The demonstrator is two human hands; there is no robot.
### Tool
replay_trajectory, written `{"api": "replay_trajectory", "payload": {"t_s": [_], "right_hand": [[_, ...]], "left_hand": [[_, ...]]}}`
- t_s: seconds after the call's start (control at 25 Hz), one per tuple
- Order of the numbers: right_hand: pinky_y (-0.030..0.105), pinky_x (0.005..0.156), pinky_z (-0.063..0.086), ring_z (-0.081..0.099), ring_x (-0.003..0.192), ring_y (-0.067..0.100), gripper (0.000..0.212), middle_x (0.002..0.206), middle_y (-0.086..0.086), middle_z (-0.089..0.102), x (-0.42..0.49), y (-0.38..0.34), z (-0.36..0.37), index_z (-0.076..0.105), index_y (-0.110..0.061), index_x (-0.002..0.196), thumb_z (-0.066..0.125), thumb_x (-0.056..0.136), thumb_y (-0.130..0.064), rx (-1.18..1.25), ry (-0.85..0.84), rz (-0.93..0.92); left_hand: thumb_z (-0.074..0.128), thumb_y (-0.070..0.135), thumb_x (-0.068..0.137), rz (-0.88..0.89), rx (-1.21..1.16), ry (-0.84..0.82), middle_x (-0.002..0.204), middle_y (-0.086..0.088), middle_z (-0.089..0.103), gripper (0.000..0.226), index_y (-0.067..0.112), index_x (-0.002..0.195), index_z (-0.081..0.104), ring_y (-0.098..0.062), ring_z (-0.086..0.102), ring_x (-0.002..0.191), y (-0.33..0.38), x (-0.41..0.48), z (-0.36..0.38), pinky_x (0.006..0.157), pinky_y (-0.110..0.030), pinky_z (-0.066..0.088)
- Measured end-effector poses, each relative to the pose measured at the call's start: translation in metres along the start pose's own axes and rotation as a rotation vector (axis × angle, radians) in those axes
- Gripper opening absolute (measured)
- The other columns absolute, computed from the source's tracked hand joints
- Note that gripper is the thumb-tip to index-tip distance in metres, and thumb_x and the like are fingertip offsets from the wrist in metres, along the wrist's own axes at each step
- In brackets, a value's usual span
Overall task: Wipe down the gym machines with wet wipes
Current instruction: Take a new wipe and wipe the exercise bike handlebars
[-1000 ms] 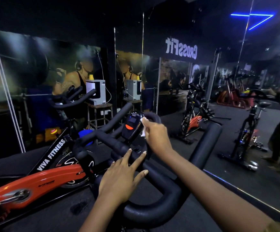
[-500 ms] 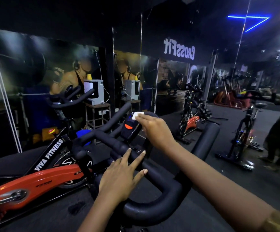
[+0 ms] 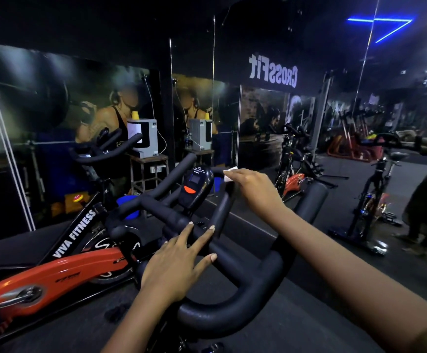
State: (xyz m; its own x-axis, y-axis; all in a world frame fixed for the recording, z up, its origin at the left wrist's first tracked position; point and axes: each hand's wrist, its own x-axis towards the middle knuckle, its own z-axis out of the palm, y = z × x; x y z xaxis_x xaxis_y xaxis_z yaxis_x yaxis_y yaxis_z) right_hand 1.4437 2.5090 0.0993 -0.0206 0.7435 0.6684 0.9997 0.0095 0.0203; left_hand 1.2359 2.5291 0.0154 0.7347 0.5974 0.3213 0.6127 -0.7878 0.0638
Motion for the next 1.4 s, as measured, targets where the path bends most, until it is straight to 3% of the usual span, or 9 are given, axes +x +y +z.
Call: {"api": "replay_trajectory", "payload": {"t_s": [0.08,0.16,0.32,0.56,0.68,0.84,1.04,1.2,1.4], "right_hand": [[0.036,0.088,0.046,0.055,0.109,0.029,0.042,0.122,0.007,0.055,-0.001,-0.001,0.007,0.058,-0.017,0.125,0.05,0.087,-0.001,-0.075,-0.147,0.109],[0.038,0.084,0.045,0.054,0.104,0.031,0.04,0.116,0.009,0.05,-0.014,-0.012,0.014,0.058,-0.015,0.124,0.05,0.087,-0.003,-0.053,-0.152,0.163],[0.037,0.078,0.047,0.057,0.09,0.031,0.036,0.101,0.009,0.051,-0.05,-0.037,0.023,0.063,-0.013,0.116,0.05,0.085,0.0,0.14,-0.059,0.194],[0.011,0.079,0.044,0.062,0.091,0.015,0.026,0.095,0.001,0.068,-0.069,-0.037,0.011,0.073,-0.02,0.102,0.056,0.083,-0.015,0.468,-0.202,0.174],[0.019,0.081,0.048,0.064,0.088,0.014,0.033,0.093,0.001,0.07,-0.07,-0.045,0.006,0.074,-0.019,0.099,0.053,0.076,-0.011,0.56,-0.077,0.107],[0.002,0.076,0.04,0.058,0.089,0.007,0.03,0.092,0.0,0.071,-0.073,-0.077,-0.001,0.074,-0.015,0.098,0.054,0.077,-0.007,0.676,0.006,-0.037],[0.0,0.073,0.04,0.06,0.09,0.006,0.025,0.092,0.004,0.072,-0.084,-0.171,0.008,0.075,-0.008,0.095,0.056,0.078,-0.003,0.932,-0.067,-0.169],[0.0,0.074,0.039,0.06,0.091,0.005,0.025,0.092,0.003,0.073,-0.109,-0.277,0.036,0.075,-0.009,0.093,0.061,0.078,0.003,1.069,-0.282,-0.273],[0.004,0.074,0.042,0.062,0.089,0.006,0.026,0.092,0.0,0.073,-0.169,-0.422,0.056,0.076,-0.014,0.092,0.062,0.077,0.002,1.141,-0.511,-0.361]], "left_hand": [[-0.022,0.082,0.065,0.001,0.003,0.024,0.16,0.005,-0.003,0.083,0.054,0.143,-0.013,-0.018,0.025,0.141,-0.002,-0.001,0.001,0.107,-0.031,0.032],[-0.033,0.082,0.049,-0.015,0.035,0.01,0.16,0.007,-0.003,0.099,0.055,0.142,-0.014,-0.016,0.025,0.141,-0.001,-0.002,-0.001,0.105,-0.031,0.034],[0.016,0.068,0.09,-0.05,-0.024,-0.022,0.16,0.009,-0.002,0.061,0.054,0.144,-0.006,-0.016,0.022,0.142,0.001,0.002,0.001,0.101,-0.033,0.038],[-0.009,0.081,0.062,-0.062,0.011,0.079,0.158,0.011,0.013,0.095,0.045,0.148,0.01,-0.015,0.027,0.14,0.0,-0.012,0.0,0.113,-0.03,0.022],[0.017,0.074,0.075,-0.055,-0.304,0.161,0.153,0.014,0.027,0.076,0.042,0.144,0.029,-0.005,0.029,0.138,-0.005,-0.033,-0.006,0.116,-0.026,0.022],[0.033,0.066,0.082,-0.089,-0.407,0.247,0.143,0.023,0.033,0.059,0.046,0.137,0.034,0.01,0.029,0.129,-0.023,-0.084,-0.014,0.103,-0.001,0.016],[0.028,0.078,0.074,-0.371,-0.363,0.196,0.143,0.027,0.03,0.073,0.045,0.138,0.037,0.01,0.029,0.13,-0.065,-0.189,-0.018,0.103,-0.011,0.023],[0.019,0.092,0.065,-0.619,-0.322,0.153,0.141,0.013,0.039,0.087,0.041,0.133,0.038,-0.002,0.04,0.128,-0.096,-0.315,-0.015,0.102,-0.009,0.022],[0.036,0.077,0.077,-0.934,-0.252,0.1,0.147,0.005,0.038,0.08,0.028,0.14,0.041,-0.013,0.044,0.129,-0.112,-0.479,-0.03,0.1,-0.008,0.023]]}}
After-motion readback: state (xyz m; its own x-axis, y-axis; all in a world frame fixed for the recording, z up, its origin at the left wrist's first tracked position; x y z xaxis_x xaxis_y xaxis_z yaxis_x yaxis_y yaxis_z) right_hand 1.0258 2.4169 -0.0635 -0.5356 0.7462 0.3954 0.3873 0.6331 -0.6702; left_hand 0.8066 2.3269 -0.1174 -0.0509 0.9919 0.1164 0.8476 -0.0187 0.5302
